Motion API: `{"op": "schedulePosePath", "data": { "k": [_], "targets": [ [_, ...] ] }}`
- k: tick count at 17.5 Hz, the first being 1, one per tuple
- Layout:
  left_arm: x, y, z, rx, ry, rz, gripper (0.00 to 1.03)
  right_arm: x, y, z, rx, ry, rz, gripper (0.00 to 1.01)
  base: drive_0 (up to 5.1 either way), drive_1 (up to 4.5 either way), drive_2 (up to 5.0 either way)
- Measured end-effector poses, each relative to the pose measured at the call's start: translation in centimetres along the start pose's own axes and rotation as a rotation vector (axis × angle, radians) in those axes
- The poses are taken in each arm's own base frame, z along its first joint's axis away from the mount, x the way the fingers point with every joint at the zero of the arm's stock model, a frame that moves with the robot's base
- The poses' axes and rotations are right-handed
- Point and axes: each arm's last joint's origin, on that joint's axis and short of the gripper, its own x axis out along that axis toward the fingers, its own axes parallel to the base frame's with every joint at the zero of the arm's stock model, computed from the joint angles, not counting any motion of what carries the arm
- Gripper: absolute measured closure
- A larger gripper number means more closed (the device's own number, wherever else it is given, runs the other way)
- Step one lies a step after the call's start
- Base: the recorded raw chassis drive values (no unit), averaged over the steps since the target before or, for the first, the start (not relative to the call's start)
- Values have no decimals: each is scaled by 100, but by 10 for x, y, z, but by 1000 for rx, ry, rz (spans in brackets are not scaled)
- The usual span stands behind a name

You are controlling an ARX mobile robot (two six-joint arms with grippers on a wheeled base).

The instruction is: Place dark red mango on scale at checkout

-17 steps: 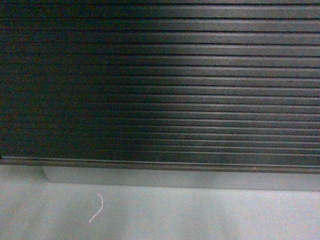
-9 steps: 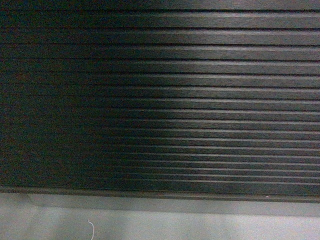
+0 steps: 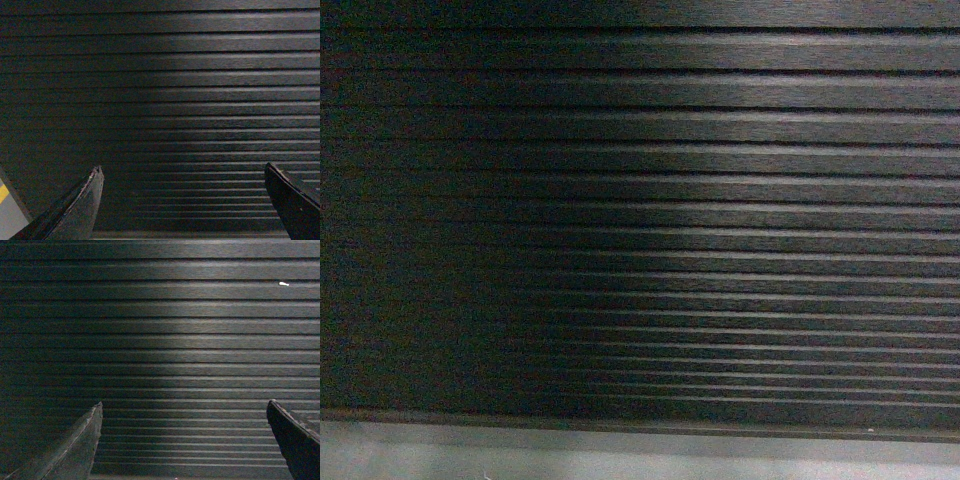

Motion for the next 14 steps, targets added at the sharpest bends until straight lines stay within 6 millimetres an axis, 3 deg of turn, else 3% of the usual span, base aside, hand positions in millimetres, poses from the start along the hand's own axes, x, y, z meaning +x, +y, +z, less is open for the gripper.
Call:
{"op": "schedulePosePath", "data": {
  "k": [14],
  "targets": [
    [0,0,0,0,4,0,5,0,0,0,0,3,0,3,0,0,0]
  ]
}}
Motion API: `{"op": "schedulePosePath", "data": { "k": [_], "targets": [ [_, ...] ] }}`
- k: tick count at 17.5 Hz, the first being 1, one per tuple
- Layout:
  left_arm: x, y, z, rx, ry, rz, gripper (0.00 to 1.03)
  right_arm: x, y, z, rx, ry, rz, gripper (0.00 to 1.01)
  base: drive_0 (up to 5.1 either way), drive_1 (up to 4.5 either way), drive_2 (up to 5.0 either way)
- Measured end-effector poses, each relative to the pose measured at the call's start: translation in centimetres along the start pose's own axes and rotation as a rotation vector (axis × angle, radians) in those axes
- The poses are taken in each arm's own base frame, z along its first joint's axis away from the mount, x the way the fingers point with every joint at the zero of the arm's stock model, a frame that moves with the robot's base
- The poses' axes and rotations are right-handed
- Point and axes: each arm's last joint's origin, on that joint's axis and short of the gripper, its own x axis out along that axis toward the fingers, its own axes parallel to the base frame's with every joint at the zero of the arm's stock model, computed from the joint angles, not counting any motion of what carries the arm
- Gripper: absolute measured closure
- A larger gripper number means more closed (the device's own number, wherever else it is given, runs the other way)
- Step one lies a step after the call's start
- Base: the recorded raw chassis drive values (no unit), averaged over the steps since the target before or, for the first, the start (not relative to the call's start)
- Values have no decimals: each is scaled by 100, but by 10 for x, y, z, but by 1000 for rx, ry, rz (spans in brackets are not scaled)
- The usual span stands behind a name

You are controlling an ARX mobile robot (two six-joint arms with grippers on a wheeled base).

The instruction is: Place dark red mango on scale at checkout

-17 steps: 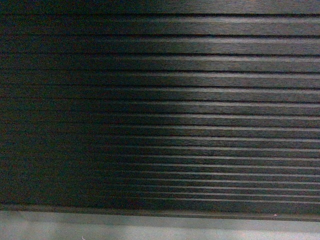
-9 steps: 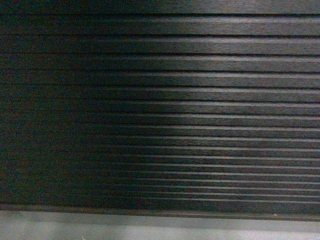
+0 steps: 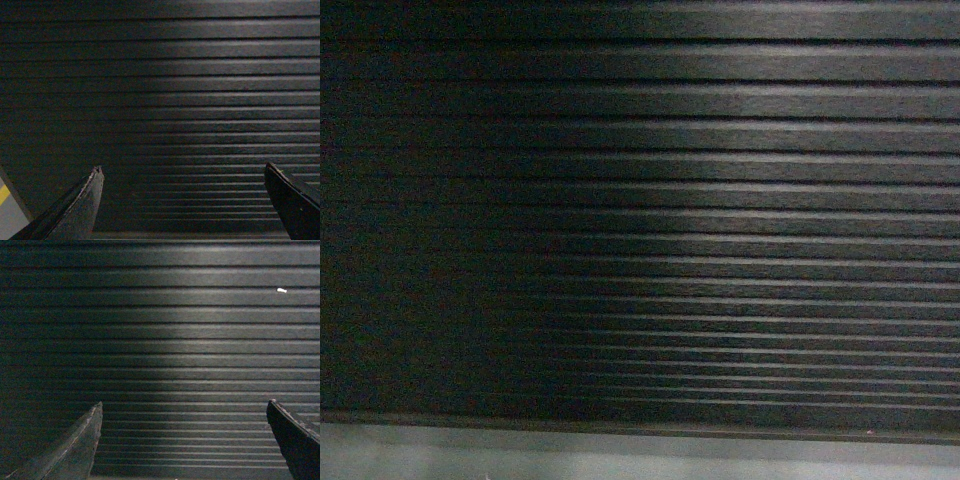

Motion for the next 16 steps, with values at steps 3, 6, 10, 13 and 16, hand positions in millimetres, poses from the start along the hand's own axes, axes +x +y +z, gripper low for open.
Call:
{"op": "schedulePosePath", "data": {
  "k": [3,6,10,13,16],
  "targets": [
    [0,0,0,0,-4,1,5,0,0,0,1,-2,2,3,0,0,0],
    [0,0,0,0,-5,0,5,0,0,0,1,-3,-1,3,0,0,0],
    [0,0,0,0,-5,1,5,0,0,0,0,-3,0,3,0,0,0],
    [0,0,0,0,-5,0,5,0,0,0,1,-2,0,3,0,0,0],
    [0,0,0,0,-5,1,5,0,0,0,1,-3,0,3,0,0,0]
  ]
}}
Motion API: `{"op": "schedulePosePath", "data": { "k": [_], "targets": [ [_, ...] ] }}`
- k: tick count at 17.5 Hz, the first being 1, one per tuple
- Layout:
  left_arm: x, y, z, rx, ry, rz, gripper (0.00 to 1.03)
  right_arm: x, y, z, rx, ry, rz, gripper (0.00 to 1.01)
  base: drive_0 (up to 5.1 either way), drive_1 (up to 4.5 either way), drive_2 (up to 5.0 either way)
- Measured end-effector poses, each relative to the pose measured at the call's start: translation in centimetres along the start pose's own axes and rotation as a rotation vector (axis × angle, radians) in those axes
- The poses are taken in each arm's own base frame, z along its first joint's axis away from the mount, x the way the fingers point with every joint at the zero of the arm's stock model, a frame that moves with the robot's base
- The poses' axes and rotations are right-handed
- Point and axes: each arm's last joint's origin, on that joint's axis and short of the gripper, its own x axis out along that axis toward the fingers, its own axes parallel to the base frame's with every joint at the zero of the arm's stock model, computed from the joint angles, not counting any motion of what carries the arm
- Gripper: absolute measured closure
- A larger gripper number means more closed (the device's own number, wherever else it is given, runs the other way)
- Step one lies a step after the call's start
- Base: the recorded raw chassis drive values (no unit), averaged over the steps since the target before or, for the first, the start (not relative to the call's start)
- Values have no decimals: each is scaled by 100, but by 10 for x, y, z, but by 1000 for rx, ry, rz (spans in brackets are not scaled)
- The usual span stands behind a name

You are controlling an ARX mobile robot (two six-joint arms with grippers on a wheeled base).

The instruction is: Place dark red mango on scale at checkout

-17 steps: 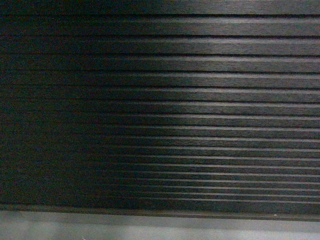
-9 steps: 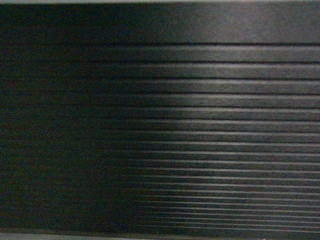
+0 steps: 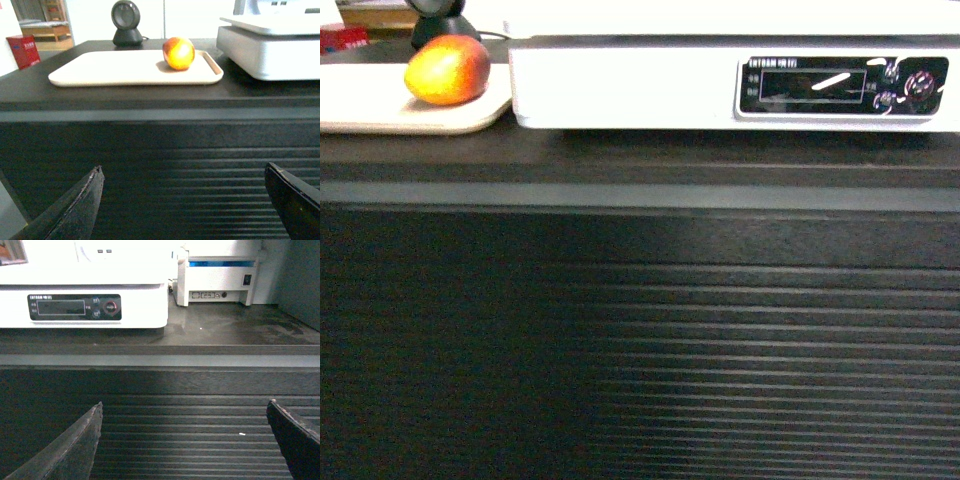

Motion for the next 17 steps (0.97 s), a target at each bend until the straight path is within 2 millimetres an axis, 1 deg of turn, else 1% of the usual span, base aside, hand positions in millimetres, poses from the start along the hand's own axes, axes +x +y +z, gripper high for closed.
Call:
{"op": "schedulePosePath", "data": {
  "k": [17],
  "targets": [
    [0,0,0,0,2,0,5,0,0,0,-1,4,0,3,0,0,0]
  ]
}}
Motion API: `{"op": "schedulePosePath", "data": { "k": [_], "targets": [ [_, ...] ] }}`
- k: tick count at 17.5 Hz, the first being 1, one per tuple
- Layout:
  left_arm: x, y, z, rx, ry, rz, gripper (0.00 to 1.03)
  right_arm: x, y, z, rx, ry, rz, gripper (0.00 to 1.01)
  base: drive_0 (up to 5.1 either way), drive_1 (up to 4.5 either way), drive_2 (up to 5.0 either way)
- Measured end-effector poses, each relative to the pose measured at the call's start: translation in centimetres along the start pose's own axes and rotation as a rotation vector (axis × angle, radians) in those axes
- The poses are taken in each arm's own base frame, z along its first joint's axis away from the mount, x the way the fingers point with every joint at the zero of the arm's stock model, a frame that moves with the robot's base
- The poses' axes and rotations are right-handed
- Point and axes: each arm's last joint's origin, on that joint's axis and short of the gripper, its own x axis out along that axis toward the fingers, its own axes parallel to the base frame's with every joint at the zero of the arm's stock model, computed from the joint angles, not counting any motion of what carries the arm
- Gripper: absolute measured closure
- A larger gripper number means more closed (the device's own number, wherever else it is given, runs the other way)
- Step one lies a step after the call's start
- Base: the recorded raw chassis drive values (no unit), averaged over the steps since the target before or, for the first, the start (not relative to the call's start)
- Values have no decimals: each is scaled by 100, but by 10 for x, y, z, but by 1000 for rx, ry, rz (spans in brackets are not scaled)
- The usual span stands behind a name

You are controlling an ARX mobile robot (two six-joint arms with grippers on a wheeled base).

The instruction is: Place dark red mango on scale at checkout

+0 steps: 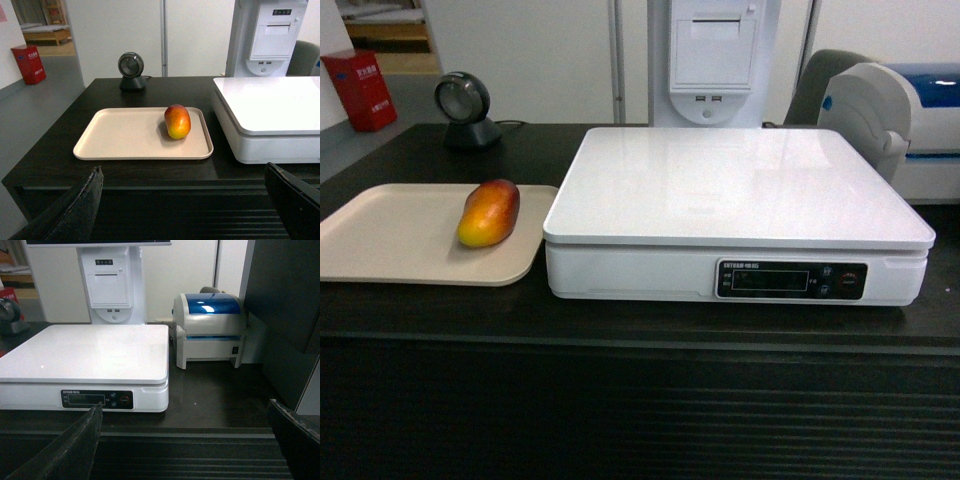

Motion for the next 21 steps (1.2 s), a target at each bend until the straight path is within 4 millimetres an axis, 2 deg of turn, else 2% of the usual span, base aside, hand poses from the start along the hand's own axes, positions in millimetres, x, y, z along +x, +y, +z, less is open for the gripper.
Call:
{"op": "schedulePosePath", "data": {
  "k": [17,18,21],
  "targets": [
    [0,0,0,0,-2,-1,5,0,0,0,0,-4,1,3,0,0,0],
    [-1,0,-1,1,79,57,5,0,0,0,0,-4,1,3,0,0,0],
    [4,0,2,21,171,139,5,0,0,0,0,-3,0,3,0,0,0]
  ]
}}
